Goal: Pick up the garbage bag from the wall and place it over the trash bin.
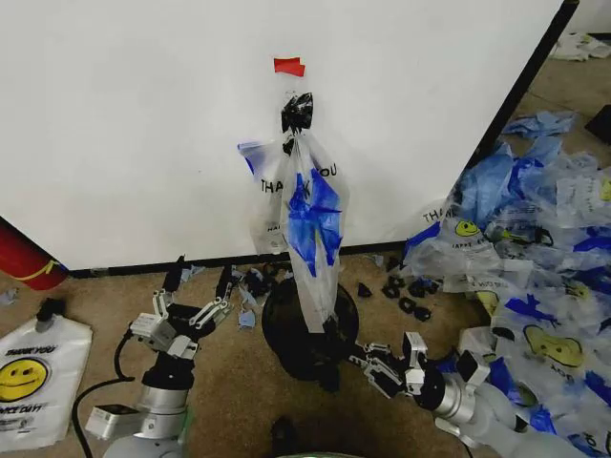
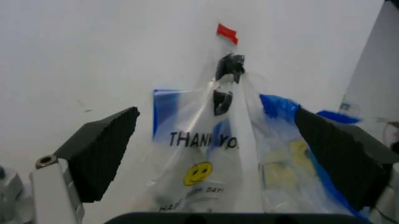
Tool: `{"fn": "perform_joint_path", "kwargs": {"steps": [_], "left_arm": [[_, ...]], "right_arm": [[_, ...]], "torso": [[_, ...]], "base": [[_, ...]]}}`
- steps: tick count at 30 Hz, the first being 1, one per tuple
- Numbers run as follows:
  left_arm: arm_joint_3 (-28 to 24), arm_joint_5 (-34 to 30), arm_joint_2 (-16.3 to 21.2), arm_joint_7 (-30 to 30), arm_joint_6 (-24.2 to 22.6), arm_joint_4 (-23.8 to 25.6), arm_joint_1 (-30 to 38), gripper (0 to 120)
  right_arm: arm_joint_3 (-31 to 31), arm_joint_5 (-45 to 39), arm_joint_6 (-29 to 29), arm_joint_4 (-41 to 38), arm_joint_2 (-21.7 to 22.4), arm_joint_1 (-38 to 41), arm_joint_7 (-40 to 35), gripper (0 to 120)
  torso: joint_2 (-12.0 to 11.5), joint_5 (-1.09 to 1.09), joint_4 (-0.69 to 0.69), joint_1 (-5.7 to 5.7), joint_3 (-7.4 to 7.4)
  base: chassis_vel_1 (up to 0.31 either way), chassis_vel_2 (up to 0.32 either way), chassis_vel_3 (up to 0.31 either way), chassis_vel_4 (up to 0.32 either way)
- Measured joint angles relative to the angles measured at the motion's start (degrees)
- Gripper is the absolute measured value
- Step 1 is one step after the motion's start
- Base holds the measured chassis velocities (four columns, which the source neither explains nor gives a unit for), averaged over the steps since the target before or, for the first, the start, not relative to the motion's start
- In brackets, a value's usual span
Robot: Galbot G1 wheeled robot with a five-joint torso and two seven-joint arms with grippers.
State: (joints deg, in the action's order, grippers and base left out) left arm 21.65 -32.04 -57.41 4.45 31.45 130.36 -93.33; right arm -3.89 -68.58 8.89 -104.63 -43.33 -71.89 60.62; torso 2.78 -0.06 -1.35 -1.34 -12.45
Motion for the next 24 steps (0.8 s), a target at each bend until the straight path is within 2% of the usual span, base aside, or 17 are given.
{"fn": "perform_joint_path", "kwargs": {"steps": [2,5,7,12,14,15,18,20,21,24], "left_arm": [[-0.2,-1.0,0.8,-0.1,-0.3,0.4,0.4,99],[-0.5,-6.5,4.6,-0.9,-1.8,3.4,1.4,99],[-0.7,-8.0,5.5,-1.2,-2.2,4.5,1.4,99],[-2.8,-19.5,11.9,-2.5,-5.4,10.5,1.8,99],[-3.0,-22.8,15.0,-3.6,-5.7,10.7,3.4,99],[-3.0,-22.8,15.0,-3.6,-5.7,10.7,3.4,99],[-2.6,-26.8,20.0,-6.9,-5.5,9.4,6.1,99],[-2.6,-27.3,20.7,-7.5,-5.5,9.3,6.2,99],[-3.0,-28.0,21.4,-8.1,-5.5,9.0,6.5,99],[-5.5,-29.0,22.5,-8.8,-5.4,6.7,8.5,99]], "right_arm": [[-0.1,0.3,-0.2,0.0,0.0,0.0,0.2,0],[-0.1,0.4,-0.3,0.1,-0.1,0.1,0.4,0],[-0.1,0.5,-0.2,0.3,-0.2,0.1,0.4,0],[-0.8,0.4,-0.1,0.2,-0.2,-0.3,0.6,0],[-1.2,0.4,-0.2,-0.2,0.0,-0.6,0.8,0],[-1.2,0.4,-0.2,-0.2,0.0,-0.6,0.8,0],[-1.5,0.4,-0.4,-0.5,-0.1,-0.4,1.2,0],[-1.3,0.4,-0.4,-0.6,-0.2,-0.1,1.2,0],[-1.0,0.4,-0.6,-0.6,-0.5,0.3,1.2,0],[-0.5,0.4,-0.8,-0.3,-1.2,1.1,1.2,0]], "torso": [[0.0,-0.01,-0.01,0.00,0.00],[0.0,0.00,-0.01,0.00,0.00],[0.0,0.00,0.00,0.00,0.00],[0.0,0.01,0.02,0.00,0.00],[0.0,0.00,0.00,0.00,0.00],[0.0,0.00,0.00,0.00,0.00],[0.0,-0.02,-0.05,0.00,0.00],[0.0,0.01,-0.03,0.00,0.00],[0.0,0.04,0.03,0.00,0.00],[0.0,-0.02,0.04,0.00,0.00]], "base": [[0.000,0.000,0.000,0.000],[0.000,0.000,0.000,0.000],[0.000,0.000,0.000,0.000],[0.000,0.000,0.000,0.000],[0.000,0.000,0.000,0.000],[0.000,0.000,0.000,0.000],[0.000,0.000,0.000,0.000],[0.000,0.000,0.000,0.000],[0.000,0.000,0.000,0.000],[0.000,0.000,0.000,0.000]]}}
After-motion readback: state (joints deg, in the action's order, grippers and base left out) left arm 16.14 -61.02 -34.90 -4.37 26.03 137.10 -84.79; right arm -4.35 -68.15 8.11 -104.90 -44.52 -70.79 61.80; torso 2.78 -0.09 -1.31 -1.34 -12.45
